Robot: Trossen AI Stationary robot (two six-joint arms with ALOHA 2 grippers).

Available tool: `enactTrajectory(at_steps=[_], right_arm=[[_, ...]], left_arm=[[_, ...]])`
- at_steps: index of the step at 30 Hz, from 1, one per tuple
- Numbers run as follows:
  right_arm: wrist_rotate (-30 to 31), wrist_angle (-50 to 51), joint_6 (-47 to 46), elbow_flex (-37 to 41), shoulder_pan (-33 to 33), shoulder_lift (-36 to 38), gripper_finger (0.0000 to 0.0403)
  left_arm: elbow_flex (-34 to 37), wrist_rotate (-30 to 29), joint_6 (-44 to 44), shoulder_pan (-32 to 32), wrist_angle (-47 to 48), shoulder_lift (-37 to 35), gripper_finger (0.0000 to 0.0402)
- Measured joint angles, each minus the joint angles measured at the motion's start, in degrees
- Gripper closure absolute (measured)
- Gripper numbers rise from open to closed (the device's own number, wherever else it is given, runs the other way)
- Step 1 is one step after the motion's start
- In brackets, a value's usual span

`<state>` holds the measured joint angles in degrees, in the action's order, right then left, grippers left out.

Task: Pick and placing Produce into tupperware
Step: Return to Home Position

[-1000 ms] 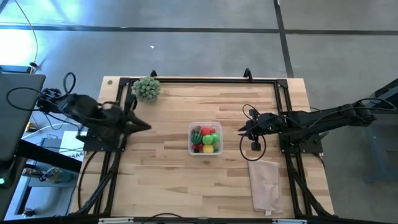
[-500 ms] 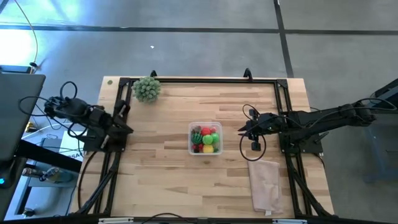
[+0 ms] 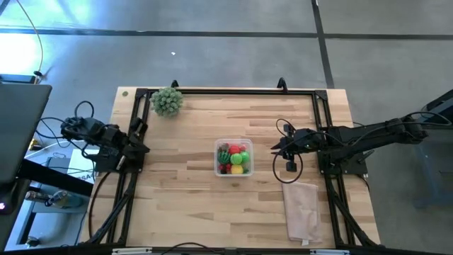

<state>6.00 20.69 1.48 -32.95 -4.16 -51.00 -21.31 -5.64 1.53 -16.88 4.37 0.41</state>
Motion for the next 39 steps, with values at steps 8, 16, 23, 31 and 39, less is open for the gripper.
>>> enactTrajectory(at_steps=[8, 16, 23, 31, 39], right_arm=[[0.0, 0.0, 0.0, 0.0, 0.0, 0.0, 0.0336], [0.0, 0.0, 0.0, 0.0, 0.0, 0.0, 0.0336], [0.0, 0.0, 0.0, 0.0, 0.0, 0.0, 0.0336], [0.0, 0.0, 0.0, 0.0, 0.0, 0.0, 0.0336], [0.0, 0.0, 0.0, 0.0, 0.0, 0.0, 0.0336]], left_arm=[[9.7, -2.4, 0.3, 0.0, -13.8, -0.1, 0.0394], [17.9, -3.2, -3.8, 0.0, -17.8, 0.0, 0.0394], [20.9, -3.0, -7.1, 0.0, -16.2, 0.0, 0.0394], [20.8, -7.3, -10.8, 0.0, -9.5, -0.1, 0.0394], [20.8, -9.1, -4.0, 0.0, -7.5, 0.5, 0.0394]])
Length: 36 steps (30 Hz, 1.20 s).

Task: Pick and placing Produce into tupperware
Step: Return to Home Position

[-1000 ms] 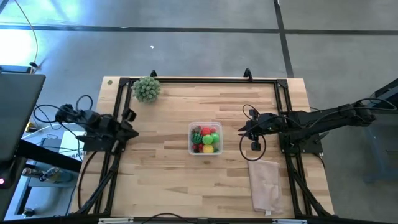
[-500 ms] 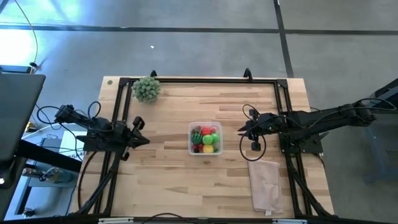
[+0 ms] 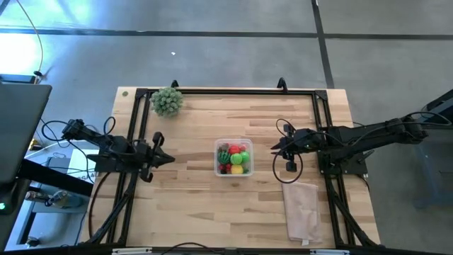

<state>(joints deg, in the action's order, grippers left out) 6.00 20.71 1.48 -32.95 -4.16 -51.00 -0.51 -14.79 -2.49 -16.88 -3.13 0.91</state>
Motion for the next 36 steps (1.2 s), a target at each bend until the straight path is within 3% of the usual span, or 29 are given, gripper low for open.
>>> enactTrajectory(at_steps=[11, 16, 21, 36], right_arm=[[0.0, 0.0, 0.0, 0.0, 0.0, 0.0, 0.0336], [0.0, 0.0, 0.5, 0.0, 0.0, 0.0, 0.0336], [1.0, -0.6, 7.6, 0.0, 0.0, 0.0, 0.0336], [1.3, -0.8, 7.5, 0.0, 0.0, 0.0, 0.0336]], left_arm=[[0.0, 0.0, 5.9, 0.0, 0.0, 0.0, 0.0394], [0.0, 0.1, 5.4, 0.0, 0.0, 0.0, 0.0394], [0.0, 0.1, 5.3, 0.0, 0.0, 0.0, 0.0394], [0.0, 0.1, 5.1, 0.0, 0.0, 0.0, 0.0394]])
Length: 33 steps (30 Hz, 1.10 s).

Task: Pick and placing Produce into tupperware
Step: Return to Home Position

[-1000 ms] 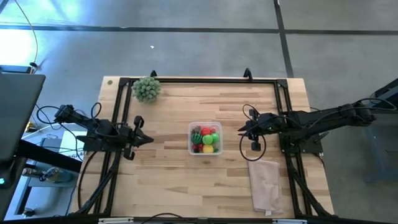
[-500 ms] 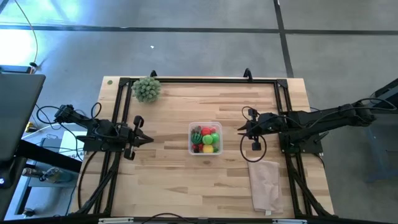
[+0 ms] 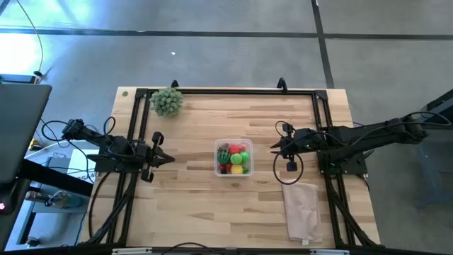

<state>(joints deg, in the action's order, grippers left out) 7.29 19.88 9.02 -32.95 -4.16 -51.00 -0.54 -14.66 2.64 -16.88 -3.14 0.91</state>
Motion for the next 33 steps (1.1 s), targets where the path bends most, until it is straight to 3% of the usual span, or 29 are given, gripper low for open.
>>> enactTrajectory(at_steps=[9, 18, 25, 33], right_arm=[[0.0, -0.4, -0.6, 0.0, 0.0, 0.0, 0.0336], [0.1, -0.5, -11.1, 0.0, 0.0, 0.0, 0.0336], [0.1, -0.5, -28.3, 0.0, 0.0, 0.0, 0.0336], [2.7, -2.9, -40.5, 0.0, 0.0, 0.0, 0.0336]], left_arm=[[0.0, 0.0, 0.0, 0.0, 0.0, 0.0, 0.0394], [0.0, 0.0, 0.0, 0.0, 0.0, 0.0, 0.0394], [0.0, 0.0, 0.0, 0.0, 0.0, 0.0, 0.0394], [0.0, 0.0, 0.1, 0.0, 0.0, 0.0, 0.0394]])
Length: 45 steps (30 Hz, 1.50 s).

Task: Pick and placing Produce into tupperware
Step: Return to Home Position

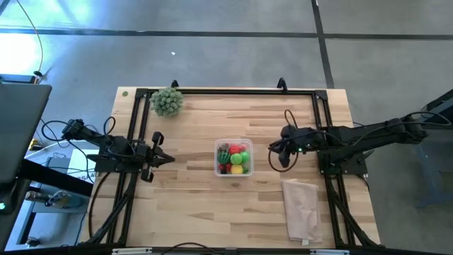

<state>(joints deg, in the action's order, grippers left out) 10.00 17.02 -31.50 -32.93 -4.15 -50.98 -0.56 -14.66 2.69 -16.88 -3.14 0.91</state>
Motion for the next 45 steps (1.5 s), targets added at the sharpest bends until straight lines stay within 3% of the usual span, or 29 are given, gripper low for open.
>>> enactTrajectory(at_steps=[6, 12, 18, 26, 35, 45], right_arm=[[4.6, -5.3, 4.1, 0.0, 0.0, 0.0, 0.0336], [1.6, -15.9, 12.2, -0.2, 0.0, 2.1, 0.0336], [0.9, -13.0, 19.9, -4.9, 0.0, 11.2, 0.0336], [5.8, -1.7, 20.7, -5.2, 0.0, 24.9, 0.0336], [6.9, -1.1, 21.4, 1.0, 0.0, 34.7, 0.0336], [3.4, -6.9, 21.1, 11.1, 0.0, 44.4, 0.0336]], left_arm=[[0.0, 0.0, 0.0, 0.0, 0.0, 0.0, 0.0394], [0.0, 0.0, 0.0, 0.0, 0.0, 0.0, 0.0394], [0.0, 0.0, 0.0, 0.0, 0.0, 0.0, 0.0394], [0.0, 0.0, 0.0, 0.0, 0.0, 0.0, 0.0394], [0.0, 0.0, 0.0, 0.0, 0.0, 0.0, 0.0394], [0.0, 0.0, 0.0, 0.0, 0.0, 0.0, 0.0394]])
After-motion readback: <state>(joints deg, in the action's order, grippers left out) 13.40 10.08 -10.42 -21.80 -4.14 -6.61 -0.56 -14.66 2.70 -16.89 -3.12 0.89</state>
